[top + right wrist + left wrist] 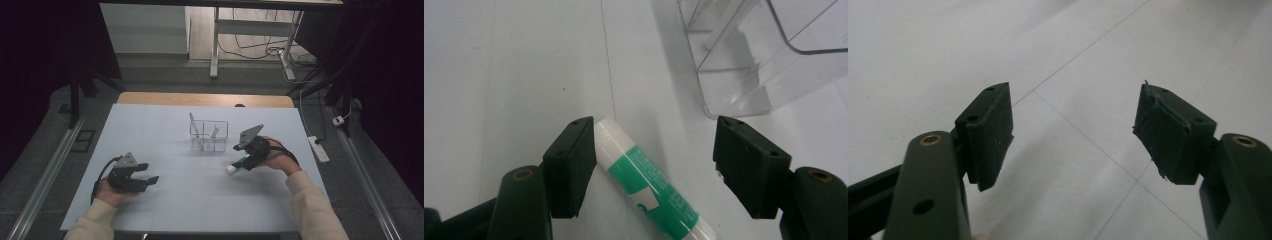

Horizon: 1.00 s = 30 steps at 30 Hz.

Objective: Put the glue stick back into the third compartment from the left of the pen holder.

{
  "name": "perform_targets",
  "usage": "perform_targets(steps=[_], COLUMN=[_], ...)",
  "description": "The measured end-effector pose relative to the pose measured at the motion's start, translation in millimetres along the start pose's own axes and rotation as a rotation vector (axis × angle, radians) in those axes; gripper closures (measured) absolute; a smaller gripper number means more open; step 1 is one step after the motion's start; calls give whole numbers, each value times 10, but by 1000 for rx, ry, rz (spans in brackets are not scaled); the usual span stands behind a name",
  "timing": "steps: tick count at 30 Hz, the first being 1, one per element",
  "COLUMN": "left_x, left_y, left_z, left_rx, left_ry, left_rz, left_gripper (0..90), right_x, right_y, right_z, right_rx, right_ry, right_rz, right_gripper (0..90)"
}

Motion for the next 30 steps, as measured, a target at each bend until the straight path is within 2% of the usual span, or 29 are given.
perform_targets(steps=[3,18,24,30], left_x=[-6,-23,-23,-23], left_y=[0,-7,-8,-9], left_z=[-4,-6,0,3], left_rx=[-2,-1,-2,-2], left_ry=[-1,-8,-9,-10], left_rz=[2,17,18,18], left_gripper=[317,312,312,312], right_x=[-28,-195,-293,-350], right_y=[7,-47,-70,-70], right_z=[8,77,114,139], right_rx=[7,42,72,97], right_ry=[4,46,70,91], right_rz=[2,91,149,161], right_gripper=[324,326,367,463])
Point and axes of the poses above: each handheld gripper's, and its own axes: x roughly backward along the jaws, y roughly out of its top, z roughly to its left, the point moved 3 cm from there along -x, roughly forward along the jaws, and after that the axes turned 1 degree about -z, right-handed, at the moved point
